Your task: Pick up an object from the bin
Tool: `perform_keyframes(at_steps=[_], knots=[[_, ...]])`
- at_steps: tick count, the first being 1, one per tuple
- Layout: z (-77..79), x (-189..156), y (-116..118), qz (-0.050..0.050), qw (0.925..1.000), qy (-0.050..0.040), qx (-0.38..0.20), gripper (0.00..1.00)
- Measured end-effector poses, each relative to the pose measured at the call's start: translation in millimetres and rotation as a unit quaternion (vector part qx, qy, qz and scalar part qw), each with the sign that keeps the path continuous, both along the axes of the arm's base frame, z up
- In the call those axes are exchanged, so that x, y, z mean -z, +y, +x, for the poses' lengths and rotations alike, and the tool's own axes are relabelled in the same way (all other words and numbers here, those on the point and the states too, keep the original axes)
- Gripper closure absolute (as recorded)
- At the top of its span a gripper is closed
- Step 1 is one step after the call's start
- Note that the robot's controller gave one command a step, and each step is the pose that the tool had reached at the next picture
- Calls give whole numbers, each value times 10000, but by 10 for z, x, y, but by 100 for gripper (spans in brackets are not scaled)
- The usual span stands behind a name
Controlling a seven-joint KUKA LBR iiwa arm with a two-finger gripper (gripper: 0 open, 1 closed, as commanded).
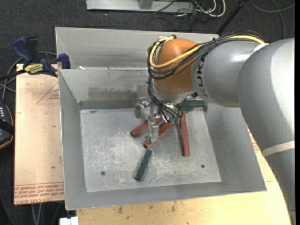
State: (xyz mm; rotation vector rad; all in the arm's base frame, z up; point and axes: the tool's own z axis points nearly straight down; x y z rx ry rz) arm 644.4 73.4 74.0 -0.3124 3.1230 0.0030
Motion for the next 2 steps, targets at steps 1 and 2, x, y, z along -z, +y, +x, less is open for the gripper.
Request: perform_keyframes(at_steps=[1,2], knots=[[1,-5,2,1,10000,-7,1,100],[-96,-1400,145,3,10000,-46,-38,100]])
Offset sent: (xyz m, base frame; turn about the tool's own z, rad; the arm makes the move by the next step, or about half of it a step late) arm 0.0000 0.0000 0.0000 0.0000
